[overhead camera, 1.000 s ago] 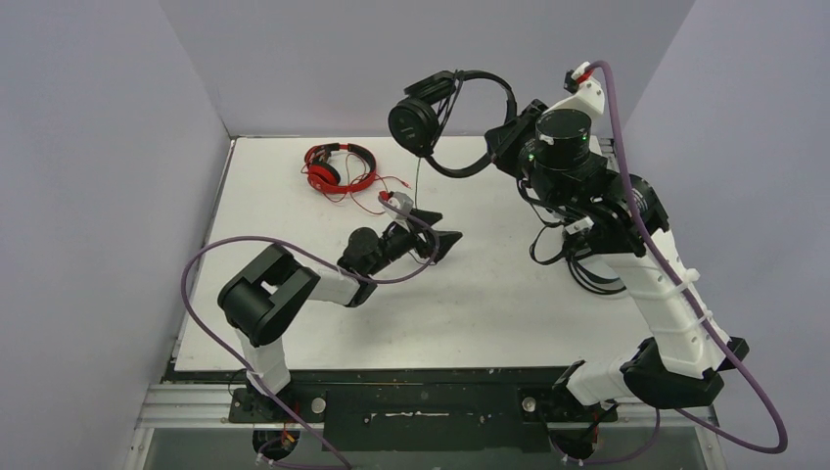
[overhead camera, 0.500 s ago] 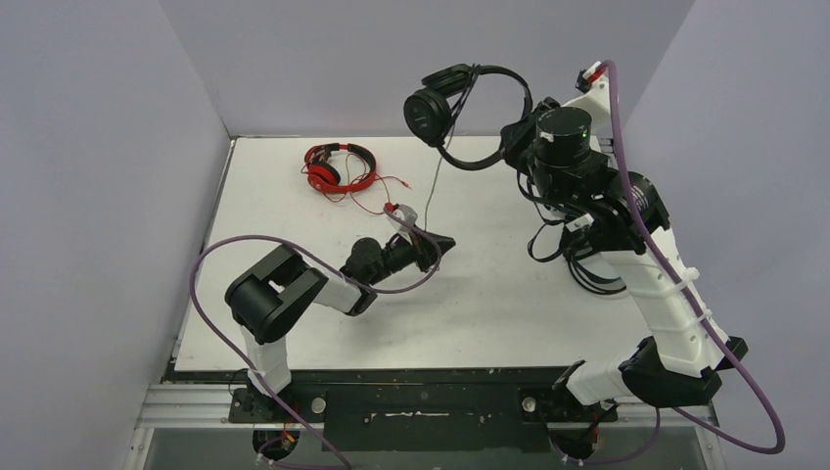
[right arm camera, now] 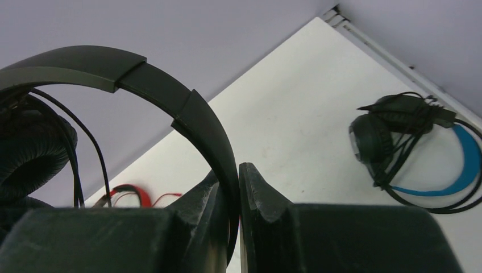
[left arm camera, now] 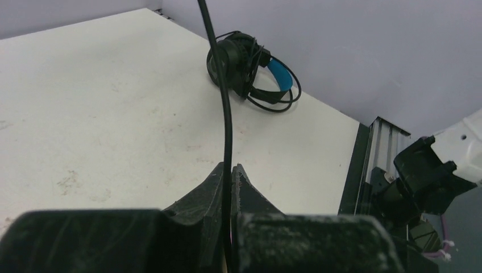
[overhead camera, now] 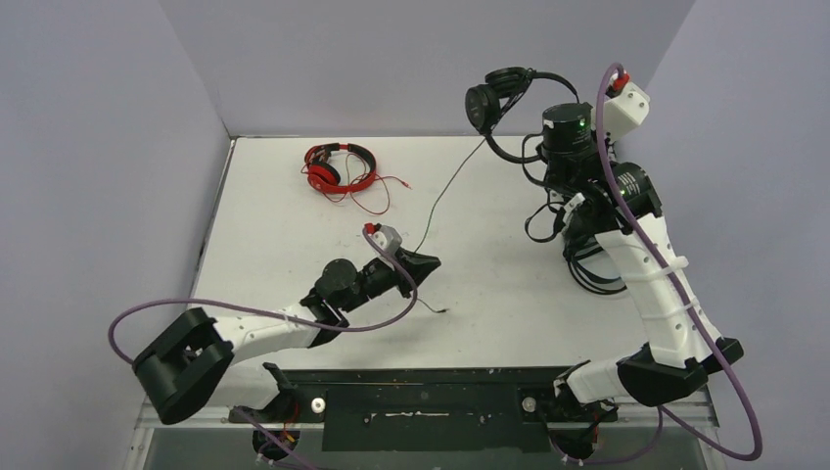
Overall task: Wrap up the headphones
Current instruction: Wrap the headphones cable around the headphones.
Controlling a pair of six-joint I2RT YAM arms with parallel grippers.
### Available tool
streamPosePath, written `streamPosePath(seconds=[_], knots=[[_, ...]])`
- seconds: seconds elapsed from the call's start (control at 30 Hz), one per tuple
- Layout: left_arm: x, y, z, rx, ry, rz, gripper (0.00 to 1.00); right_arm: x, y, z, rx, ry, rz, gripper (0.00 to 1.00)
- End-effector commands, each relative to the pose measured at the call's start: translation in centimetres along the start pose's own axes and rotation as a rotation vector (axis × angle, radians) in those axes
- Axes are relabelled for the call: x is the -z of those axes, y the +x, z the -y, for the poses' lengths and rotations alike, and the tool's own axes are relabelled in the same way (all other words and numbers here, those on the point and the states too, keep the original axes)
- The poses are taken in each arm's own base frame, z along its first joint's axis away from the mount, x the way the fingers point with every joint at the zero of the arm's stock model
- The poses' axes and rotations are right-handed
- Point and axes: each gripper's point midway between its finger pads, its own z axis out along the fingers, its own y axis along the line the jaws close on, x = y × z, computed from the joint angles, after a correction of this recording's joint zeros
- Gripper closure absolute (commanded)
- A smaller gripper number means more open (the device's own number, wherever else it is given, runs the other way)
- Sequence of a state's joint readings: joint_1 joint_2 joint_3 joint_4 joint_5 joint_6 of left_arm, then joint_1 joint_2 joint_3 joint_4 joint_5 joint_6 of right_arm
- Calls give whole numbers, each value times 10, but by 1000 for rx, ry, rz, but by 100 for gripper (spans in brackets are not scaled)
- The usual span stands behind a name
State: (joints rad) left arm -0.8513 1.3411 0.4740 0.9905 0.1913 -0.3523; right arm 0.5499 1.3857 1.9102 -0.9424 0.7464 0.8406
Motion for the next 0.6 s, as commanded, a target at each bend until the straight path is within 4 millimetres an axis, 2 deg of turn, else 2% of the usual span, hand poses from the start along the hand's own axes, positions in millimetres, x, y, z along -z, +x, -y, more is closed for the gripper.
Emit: streamPosePath(seconds=[0.0, 0.13, 0.3, 0.43, 0.47, 0.57], knots=[[21, 13, 1, -98, -67, -149, 100, -24, -10, 25, -26, 82, 49, 100], [34, -2, 12, -159, -81, -202, 100, -46, 4, 52, 22, 169, 43, 100], [50, -33, 19, -235, -128, -240, 100, -65, 37, 73, 100, 237, 4, 100], [59, -57, 19, -260, -178, -277, 100, -75, 75, 83, 177, 217, -66, 100], [58, -68, 20, -261, -192, -276, 100, -77, 85, 83, 205, 204, -94, 100], [53, -80, 18, -282, -223, -311, 100, -76, 117, 86, 291, 195, -166, 100]])
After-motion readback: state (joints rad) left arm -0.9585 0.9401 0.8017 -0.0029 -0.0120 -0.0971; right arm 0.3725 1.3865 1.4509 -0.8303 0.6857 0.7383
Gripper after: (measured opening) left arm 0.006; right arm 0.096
